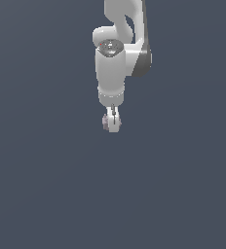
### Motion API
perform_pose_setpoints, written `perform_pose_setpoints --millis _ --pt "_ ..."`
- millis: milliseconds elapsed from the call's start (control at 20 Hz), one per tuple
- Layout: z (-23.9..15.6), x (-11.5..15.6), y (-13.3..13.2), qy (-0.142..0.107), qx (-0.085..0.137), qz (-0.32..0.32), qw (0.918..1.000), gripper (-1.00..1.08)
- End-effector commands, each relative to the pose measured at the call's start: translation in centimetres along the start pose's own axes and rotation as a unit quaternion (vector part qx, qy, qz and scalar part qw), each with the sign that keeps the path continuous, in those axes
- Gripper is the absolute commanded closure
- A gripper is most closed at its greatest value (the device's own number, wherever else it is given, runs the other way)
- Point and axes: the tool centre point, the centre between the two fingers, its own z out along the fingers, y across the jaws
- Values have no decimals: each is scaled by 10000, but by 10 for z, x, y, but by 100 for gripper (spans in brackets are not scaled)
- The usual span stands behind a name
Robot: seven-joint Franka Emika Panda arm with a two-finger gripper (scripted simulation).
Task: Pick up the object and move it to a goal position.
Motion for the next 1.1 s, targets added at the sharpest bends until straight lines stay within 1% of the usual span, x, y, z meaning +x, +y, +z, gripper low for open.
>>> perform_pose_setpoints --millis 0,650,1050 --pt "-26 9 9 0 0 2 10000 108" --pt "-166 59 51 19 -4 11 10000 108" --pt "-232 80 68 19 -3 1 10000 108"
